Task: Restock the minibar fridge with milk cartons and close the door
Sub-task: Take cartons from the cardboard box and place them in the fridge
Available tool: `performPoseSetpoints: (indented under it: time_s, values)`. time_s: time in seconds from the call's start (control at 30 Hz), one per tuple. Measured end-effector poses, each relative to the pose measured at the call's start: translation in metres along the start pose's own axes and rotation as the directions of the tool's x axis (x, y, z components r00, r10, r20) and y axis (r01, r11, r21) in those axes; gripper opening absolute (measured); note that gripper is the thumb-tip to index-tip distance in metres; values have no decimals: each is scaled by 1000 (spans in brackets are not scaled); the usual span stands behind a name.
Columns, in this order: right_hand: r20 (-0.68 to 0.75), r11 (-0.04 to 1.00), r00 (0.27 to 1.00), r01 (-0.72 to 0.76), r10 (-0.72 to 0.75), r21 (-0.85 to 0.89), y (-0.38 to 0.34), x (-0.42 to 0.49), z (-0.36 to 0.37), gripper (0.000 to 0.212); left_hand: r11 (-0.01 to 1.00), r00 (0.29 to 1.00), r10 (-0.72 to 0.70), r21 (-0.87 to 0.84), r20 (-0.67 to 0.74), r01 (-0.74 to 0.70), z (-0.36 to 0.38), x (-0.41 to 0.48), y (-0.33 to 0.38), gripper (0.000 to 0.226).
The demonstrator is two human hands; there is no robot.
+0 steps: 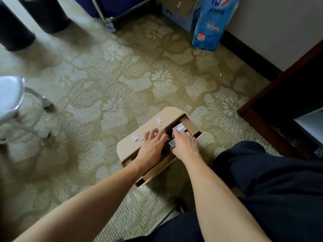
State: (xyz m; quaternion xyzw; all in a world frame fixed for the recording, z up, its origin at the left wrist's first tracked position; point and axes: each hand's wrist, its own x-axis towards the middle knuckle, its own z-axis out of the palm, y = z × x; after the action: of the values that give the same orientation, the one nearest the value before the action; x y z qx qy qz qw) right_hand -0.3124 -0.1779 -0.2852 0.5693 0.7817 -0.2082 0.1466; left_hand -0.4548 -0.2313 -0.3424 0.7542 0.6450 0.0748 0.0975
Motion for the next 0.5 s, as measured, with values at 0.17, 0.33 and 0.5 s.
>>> performPoseSetpoints:
  time_s: [0.17, 0.33, 0.5]
  values:
    - [-37, 995, 999, 36, -33, 89, 3, -4, -8, 45, 995, 999, 53, -80, -10, -53, 2, -7, 0, 53]
    - [-74, 979, 997, 46, -32, 197, 9, -12, -21, 37, 990, 999, 33, -134, -6, -33, 1, -9, 6, 55]
    - [-91, 966, 996, 27, -4, 258, 16, -24, -34, 39, 991, 999, 31, -131, 15, -29, -6, 3, 17, 49]
